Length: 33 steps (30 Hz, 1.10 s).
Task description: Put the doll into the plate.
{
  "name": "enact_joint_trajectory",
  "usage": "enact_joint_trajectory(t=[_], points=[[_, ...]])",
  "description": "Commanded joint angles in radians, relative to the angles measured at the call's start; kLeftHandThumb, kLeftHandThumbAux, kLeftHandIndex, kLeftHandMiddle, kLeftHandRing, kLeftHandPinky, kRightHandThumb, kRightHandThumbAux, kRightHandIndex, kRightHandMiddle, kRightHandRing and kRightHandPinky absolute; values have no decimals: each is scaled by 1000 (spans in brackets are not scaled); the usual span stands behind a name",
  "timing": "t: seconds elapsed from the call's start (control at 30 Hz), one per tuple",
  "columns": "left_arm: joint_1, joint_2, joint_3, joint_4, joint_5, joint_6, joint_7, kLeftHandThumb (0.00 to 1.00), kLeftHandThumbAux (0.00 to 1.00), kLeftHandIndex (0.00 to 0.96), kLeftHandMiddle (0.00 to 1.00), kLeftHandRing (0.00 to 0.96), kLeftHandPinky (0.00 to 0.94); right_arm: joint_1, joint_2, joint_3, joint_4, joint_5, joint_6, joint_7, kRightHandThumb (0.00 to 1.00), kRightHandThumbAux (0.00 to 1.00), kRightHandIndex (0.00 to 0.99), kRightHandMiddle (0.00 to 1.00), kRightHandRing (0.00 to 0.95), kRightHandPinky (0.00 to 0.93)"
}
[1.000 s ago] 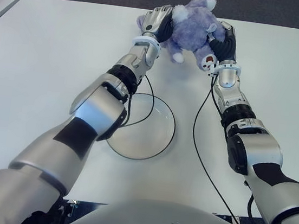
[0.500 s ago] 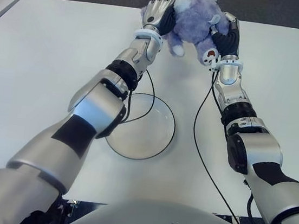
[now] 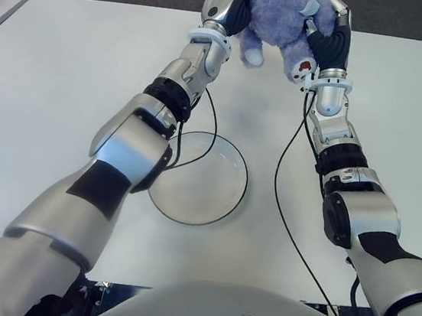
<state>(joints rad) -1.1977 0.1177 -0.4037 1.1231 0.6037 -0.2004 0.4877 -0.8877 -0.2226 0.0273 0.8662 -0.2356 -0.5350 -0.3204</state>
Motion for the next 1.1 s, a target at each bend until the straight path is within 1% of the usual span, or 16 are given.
enact_joint_trajectory(t=[0.03, 0.27, 0.4, 0.53, 0.67, 0.9, 1.03, 1.1], points=[[36, -12, -13, -54, 7, -29, -4, 854, 666, 401, 537, 826, 817, 20, 15, 21, -47, -16, -16, 22, 717, 714, 439, 873, 877, 870], [74, 20, -28, -131, 34, -24, 15, 855, 665, 403, 537, 827, 811, 44, 9, 26, -105, -14, -4, 45, 716, 715, 439, 874, 877, 873], [126, 52, -34, -237, 61, 2, 20, 855, 664, 403, 537, 823, 801, 72, 8, 29, -152, -10, 4, 64, 716, 715, 439, 876, 878, 877], [192, 81, -27, -369, 77, 42, -9, 855, 664, 404, 538, 824, 810, 99, 9, 29, -193, -9, 13, 77, 717, 714, 439, 878, 879, 879], [230, 94, -22, -434, 81, 61, -20, 856, 664, 404, 540, 824, 812, 145, 15, 33, -259, -7, 30, 94, 717, 714, 439, 882, 882, 884], [354, 123, -5, -638, 72, 108, -104, 854, 665, 402, 545, 835, 841, 214, 24, 39, -360, -1, 91, 143, 722, 711, 440, 880, 882, 893], [408, 132, 0, -726, 77, 135, -145, 854, 665, 402, 546, 838, 842, 240, 27, 46, -395, -12, 123, 157, 723, 711, 440, 877, 878, 888], [424, 134, 1, -752, 82, 144, -157, 854, 666, 402, 545, 839, 842, 250, 28, 50, -405, -15, 135, 161, 723, 711, 440, 877, 877, 887]])
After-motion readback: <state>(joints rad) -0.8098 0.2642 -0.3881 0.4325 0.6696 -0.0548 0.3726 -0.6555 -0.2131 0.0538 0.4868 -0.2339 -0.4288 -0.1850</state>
